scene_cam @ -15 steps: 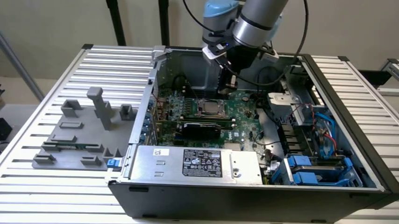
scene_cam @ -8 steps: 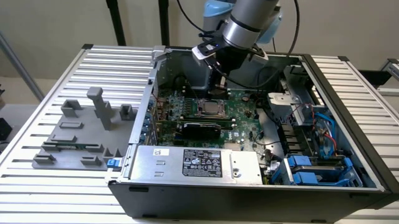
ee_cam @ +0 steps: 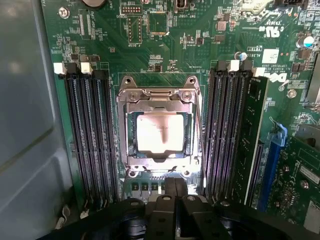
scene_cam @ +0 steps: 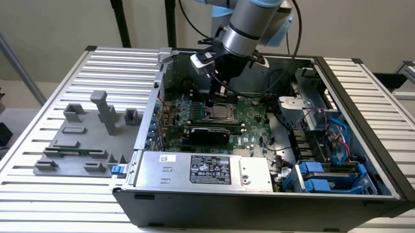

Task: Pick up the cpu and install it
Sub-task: 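Close the cpu cover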

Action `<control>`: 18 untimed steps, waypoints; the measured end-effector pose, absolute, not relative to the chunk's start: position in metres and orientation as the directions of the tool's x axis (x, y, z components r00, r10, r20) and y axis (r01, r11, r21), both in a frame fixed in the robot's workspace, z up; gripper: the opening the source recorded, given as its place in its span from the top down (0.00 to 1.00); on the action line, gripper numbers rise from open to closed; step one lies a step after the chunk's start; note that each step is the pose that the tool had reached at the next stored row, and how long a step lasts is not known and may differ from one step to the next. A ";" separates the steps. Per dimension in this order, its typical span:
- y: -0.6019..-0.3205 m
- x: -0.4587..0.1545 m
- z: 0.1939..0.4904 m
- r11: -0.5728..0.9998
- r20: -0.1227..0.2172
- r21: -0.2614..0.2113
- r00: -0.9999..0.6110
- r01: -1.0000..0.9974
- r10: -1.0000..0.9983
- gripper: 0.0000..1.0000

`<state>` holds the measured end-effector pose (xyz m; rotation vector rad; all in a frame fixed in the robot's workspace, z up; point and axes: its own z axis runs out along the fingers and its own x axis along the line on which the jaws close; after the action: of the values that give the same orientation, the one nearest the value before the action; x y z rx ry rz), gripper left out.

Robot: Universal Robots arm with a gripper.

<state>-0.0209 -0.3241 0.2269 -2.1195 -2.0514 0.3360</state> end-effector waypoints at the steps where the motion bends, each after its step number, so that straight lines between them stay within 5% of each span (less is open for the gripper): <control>1: -0.324 -0.021 0.225 -0.037 -0.041 -0.277 0.027 0.960 0.999 0.89; 18: -0.324 -0.029 0.199 -0.035 -0.030 -0.255 0.028 0.966 0.999 0.89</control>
<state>-0.0286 -0.3244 0.1989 -2.1283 -2.0613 0.2992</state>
